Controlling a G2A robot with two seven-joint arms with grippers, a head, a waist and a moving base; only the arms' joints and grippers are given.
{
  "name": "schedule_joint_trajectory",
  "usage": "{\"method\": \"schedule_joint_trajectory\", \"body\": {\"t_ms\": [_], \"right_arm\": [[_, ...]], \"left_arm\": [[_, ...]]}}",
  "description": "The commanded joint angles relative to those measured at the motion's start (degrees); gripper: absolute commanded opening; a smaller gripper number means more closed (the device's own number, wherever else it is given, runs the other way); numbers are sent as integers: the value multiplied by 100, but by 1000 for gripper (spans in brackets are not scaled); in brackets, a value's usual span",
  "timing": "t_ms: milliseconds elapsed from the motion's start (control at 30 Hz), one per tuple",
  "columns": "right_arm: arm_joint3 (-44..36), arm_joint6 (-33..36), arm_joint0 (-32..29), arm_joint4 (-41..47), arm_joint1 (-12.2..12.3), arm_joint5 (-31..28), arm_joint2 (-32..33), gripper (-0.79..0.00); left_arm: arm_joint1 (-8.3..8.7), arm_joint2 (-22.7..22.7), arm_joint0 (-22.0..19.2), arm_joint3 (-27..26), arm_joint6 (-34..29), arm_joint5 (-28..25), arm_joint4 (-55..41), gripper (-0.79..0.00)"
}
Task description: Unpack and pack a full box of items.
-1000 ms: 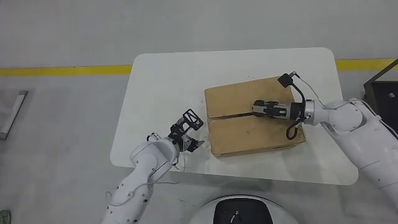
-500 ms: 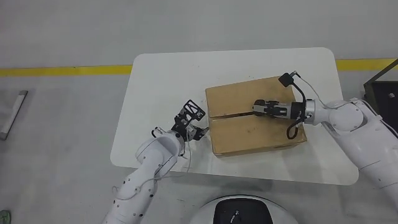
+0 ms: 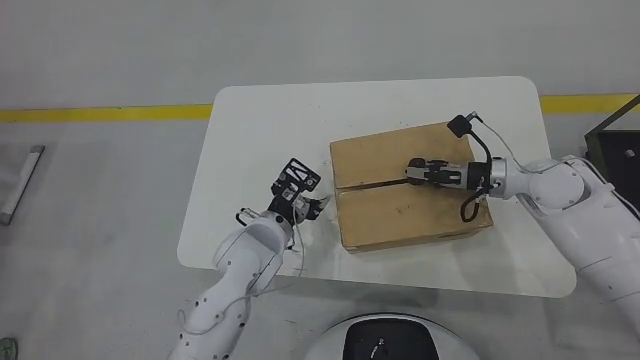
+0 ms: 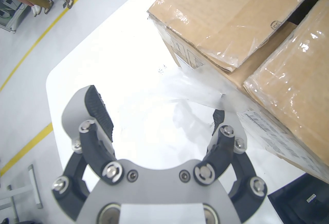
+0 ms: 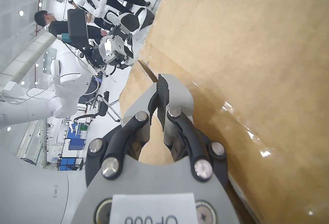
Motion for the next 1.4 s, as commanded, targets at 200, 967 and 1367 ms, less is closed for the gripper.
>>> {"method": "schedule_joint_trajectory", "body": {"t_ms": [200,967,1367], "right_arm": [[26,-5,34,18,-13,-19,-22,-785],[169,46,92,99,-19,-77,7,-785],[164,65,146,102,-37,-49,-40,-785]], "left_arm": [[-7,-148,186,-163,117,259,224,0],[-118,279,-77,70,278,-210,1415,-785],[-166,138,29,40,404,-74,1384,-785]]}}
